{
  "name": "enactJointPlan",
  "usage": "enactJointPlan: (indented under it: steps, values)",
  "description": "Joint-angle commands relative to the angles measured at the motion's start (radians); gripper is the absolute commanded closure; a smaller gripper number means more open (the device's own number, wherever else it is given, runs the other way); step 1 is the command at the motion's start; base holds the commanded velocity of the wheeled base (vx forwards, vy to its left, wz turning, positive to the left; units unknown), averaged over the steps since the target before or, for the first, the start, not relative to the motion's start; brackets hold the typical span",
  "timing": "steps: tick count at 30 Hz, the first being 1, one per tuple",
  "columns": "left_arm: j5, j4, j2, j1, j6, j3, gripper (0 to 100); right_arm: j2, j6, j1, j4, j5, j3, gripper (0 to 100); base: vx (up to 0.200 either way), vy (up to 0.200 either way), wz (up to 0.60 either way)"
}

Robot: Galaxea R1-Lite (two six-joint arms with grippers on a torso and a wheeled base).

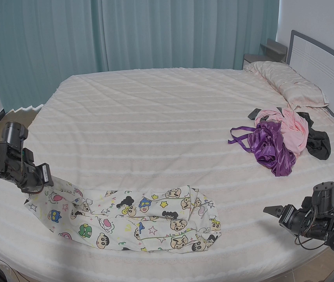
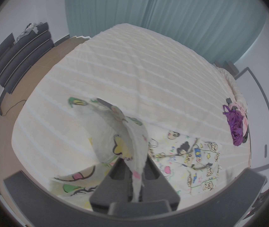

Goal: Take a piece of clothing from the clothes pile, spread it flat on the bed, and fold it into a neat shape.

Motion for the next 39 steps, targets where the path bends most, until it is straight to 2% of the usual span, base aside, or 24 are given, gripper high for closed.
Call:
enactJointPlan:
  steps: [1, 2, 3, 4, 9, 15, 27, 29, 33, 39]
  values:
    - [0.143, 0.001, -0.049, -0.306, -0.181, 0.009, 100, 0.002, 0.0, 0.001, 0.0, 0.001, 0.0, 0, 0.0, 0.0, 0.0]
    - [0.171, 0.001, -0.045, -0.359, -0.209, 0.004, 100, 0.003, 0.0, 0.001, 0.0, 0.001, 0.0, 0, 0.0, 0.0, 0.0]
    - [0.178, 0.001, -0.045, -0.372, -0.216, 0.004, 100, 0.002, 0.0, 0.001, 0.0, 0.001, -0.001, 0, 0.0, 0.0, 0.0]
    - [0.214, -0.002, -0.042, -0.443, -0.249, -0.002, 100, 0.003, -0.001, 0.001, 0.0, 0.001, 0.0, 0, 0.0, 0.0, 0.0]
    - [0.29, -0.005, 0.024, -0.65, -0.322, -0.051, 100, 0.006, -0.001, 0.009, 0.0, 0.001, 0.0, 0, 0.0, 0.0, 0.0]
    - [0.364, -0.001, 0.167, -0.811, -0.422, -0.177, 100, 0.005, -0.003, 0.012, 0.0, 0.001, 0.0, 0, 0.0, 0.0, 0.0]
    - [0.35, -0.008, 0.281, -0.92, -0.453, -0.316, 100, 0.002, -0.003, 0.026, 0.0, -0.002, 0.0, 0, 0.0, 0.0, 0.0]
    - [0.33, -0.01, 0.291, -0.94, -0.49, -0.362, 100, 0.002, -0.003, 0.026, 0.0, -0.002, 0.0, 0, 0.0, 0.0, 0.0]
    - [0.274, -0.011, 0.29, -0.96, -0.502, -0.388, 100, -0.001, -0.004, 0.026, 0.0, -0.002, -0.001, 0, 0.0, 0.0, 0.0]
    - [0.264, -0.053, 0.297, -0.972, -0.529, -0.411, 100, -0.003, -0.004, 0.032, 0.0, -0.002, -0.001, 0, 0.0, 0.0, 0.0]
